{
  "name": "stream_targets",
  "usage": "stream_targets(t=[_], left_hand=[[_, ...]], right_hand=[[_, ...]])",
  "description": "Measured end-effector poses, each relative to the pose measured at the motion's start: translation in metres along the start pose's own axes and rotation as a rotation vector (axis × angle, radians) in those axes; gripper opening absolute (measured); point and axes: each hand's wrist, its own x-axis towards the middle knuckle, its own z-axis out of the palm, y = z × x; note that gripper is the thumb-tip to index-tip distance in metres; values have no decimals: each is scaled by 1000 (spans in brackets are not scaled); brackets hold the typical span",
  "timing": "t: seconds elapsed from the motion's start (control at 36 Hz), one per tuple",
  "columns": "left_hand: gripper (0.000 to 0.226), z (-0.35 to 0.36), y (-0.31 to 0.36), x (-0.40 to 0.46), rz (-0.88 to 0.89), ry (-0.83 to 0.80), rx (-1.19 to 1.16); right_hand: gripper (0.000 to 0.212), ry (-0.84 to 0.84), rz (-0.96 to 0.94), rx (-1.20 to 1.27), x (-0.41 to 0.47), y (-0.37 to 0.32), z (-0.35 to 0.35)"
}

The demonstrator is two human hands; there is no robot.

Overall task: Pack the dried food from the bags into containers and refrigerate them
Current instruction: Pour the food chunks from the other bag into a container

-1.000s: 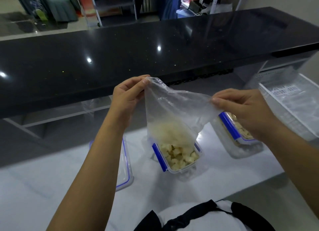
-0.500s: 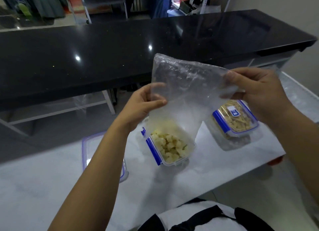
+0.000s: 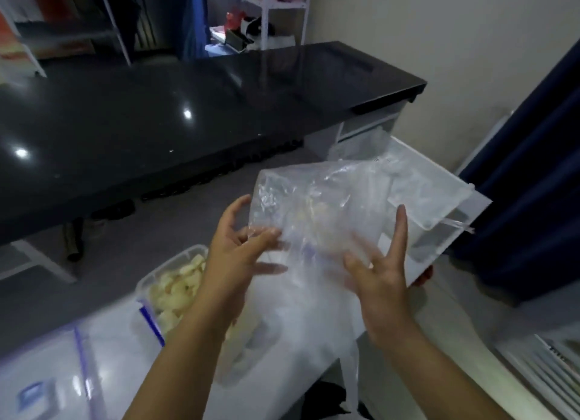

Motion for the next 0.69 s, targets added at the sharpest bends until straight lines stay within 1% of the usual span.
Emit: stream_targets(t=[0.08,0.19,0.25,0.33,0.44,0.53,0.58,0.61,0.67,0.69], left_hand=[[76,38,-23,17,-17,55,34],[88,98,-47,48,41,109,84],[90,133,-56,69,71,126,99],[86,191,-68,100,98,139,126],[78,256,-79,140,125,93,212],[76,288,-89,170,112,100,308],[76,303,-97,186,109,108,431],[76,309,-102,193,109,108,534],[76,318,-114,206,135,105,824],[76,321,-119,211,192,113,1020]], right_hand=[[89,126,-57,-38,25,-3,-29],[90,155,-81,-113,75,-11,-92],[89,147,-96,-174,112,-20,-128],[86,116,-77,-227,179,-38,-179],[84,15,-15,-311,270,-58,-235],[82,-56,52,-380,332,-63,-266],[80,-97,91,-429,364,-62,-280],[77,-109,105,-462,377,-61,-285],[69,-131,107,-539,397,-56,-293],[65,-152,78,-598,404,-51,-297]])
